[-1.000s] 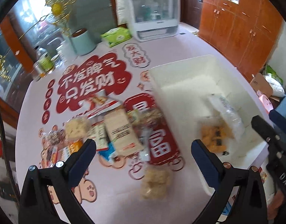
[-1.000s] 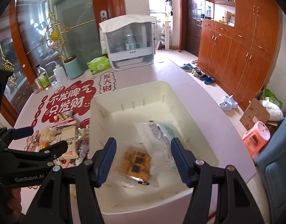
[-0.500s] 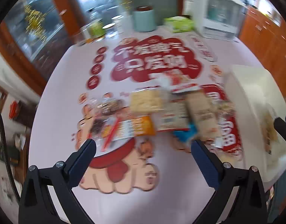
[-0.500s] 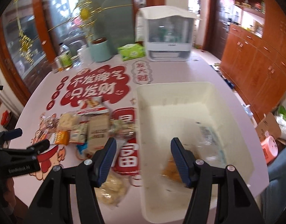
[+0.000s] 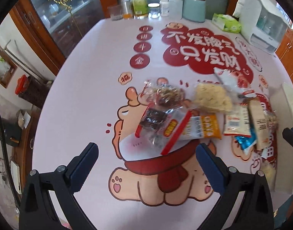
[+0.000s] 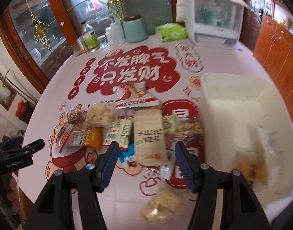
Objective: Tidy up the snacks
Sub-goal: 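Move both tools back over the snack pile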
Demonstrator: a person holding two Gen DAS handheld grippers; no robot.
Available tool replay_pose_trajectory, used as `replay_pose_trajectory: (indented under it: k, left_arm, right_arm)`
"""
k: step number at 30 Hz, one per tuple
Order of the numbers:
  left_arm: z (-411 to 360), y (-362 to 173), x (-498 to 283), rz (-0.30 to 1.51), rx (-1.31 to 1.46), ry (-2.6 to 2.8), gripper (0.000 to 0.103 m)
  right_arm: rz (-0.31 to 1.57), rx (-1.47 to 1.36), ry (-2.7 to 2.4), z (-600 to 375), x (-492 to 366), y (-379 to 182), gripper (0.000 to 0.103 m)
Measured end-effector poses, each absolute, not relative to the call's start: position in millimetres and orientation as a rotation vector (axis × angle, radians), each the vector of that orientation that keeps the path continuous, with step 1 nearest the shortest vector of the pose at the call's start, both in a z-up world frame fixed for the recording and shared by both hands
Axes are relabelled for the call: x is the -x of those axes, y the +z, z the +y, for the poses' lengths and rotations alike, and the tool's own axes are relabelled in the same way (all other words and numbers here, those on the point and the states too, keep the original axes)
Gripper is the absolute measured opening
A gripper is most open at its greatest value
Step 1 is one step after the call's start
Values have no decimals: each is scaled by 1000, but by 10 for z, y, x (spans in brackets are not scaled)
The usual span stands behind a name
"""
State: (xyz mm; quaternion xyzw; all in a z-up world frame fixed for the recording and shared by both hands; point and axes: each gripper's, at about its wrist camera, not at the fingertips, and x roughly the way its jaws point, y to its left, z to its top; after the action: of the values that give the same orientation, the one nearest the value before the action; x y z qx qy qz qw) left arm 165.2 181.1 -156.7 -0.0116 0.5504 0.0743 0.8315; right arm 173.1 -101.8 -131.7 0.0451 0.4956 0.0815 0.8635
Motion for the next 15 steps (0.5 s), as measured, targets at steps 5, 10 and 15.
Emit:
replay_pose_trajectory:
  k: [5, 10, 15]
  left_arm:
    - [1910, -1884, -1814, 1226, 31, 146, 101]
    - [1960, -2172, -2033, 1284, 52, 114, 101]
    - [2000, -2387, -2212, 1336, 85, 76, 101]
  right_arm:
    - [1106, -153, 194, -996, -1952, -1608, 61]
    - [1144, -198, 189, -1007, -2111, -1823, 61]
    - [1175, -182, 174, -969, -2236, -1973, 61]
